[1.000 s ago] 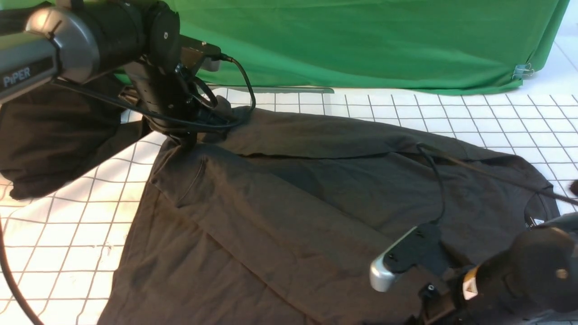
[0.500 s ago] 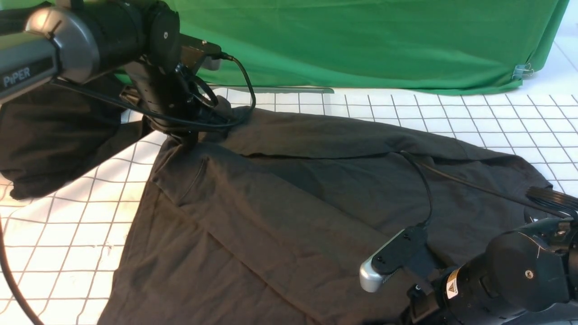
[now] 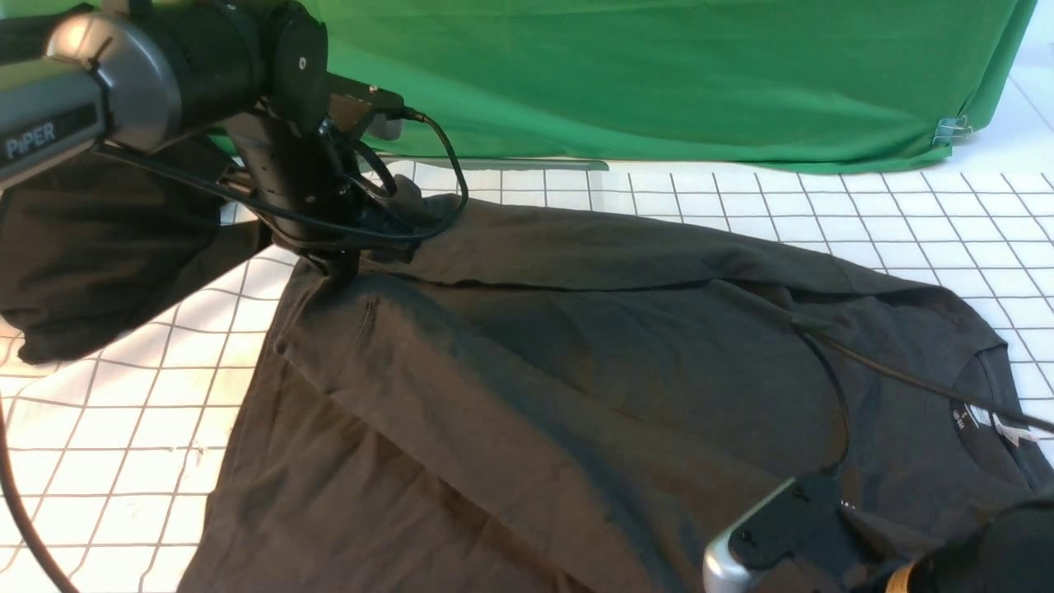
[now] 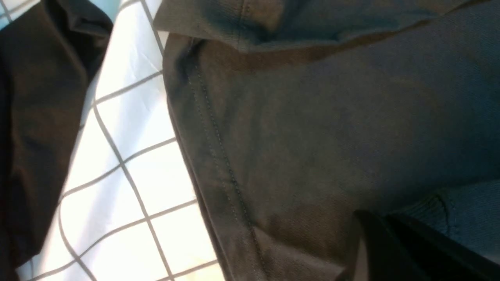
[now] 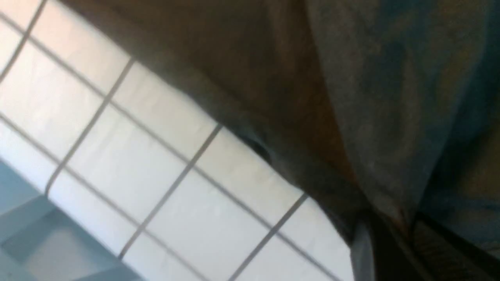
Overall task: Fold a long-sleeved shirt over a white checkered tablecloth.
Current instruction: 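Fold the left side of the black T-shirt inward over its body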
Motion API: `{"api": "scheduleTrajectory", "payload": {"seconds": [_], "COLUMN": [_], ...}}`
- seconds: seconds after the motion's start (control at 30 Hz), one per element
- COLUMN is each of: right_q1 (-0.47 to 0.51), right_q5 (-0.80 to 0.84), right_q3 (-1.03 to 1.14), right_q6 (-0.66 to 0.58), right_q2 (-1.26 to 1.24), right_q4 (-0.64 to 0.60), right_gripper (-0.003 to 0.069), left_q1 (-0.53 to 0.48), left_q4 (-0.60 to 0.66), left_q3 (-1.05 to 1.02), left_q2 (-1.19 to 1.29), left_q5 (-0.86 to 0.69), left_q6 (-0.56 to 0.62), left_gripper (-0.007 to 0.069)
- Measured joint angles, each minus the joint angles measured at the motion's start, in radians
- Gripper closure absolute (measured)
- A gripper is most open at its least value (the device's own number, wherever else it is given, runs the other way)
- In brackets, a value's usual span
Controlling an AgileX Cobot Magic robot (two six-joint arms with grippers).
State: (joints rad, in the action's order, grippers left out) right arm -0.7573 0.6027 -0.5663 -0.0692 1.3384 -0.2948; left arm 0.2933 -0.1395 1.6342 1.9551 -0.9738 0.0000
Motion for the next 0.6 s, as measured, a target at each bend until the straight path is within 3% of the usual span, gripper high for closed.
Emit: {"api": "scheduleTrajectory", "payload": {"seconds": [0.47,0.6], "right_q1": [-0.068,-0.069], "right_q5": [0.063,0.067], "right_q3": [0.001,0.001], "right_q6": [0.095,0.105], "right_q2": [-0.003,-0.003], "right_q4": [-0.002,-0.002], "right_gripper": [0.0624,0.0566], "left_q1": [0.0,0.0], "left_q4": [0.015,0.015], "left_q3": [-0.006,-0.006], "left_q2": [0.031,0.04], "left_q5": [-0.021,-0.02], "left_q6": [0.0,0.0], "left_gripper": [0.0605,0.0605]}}
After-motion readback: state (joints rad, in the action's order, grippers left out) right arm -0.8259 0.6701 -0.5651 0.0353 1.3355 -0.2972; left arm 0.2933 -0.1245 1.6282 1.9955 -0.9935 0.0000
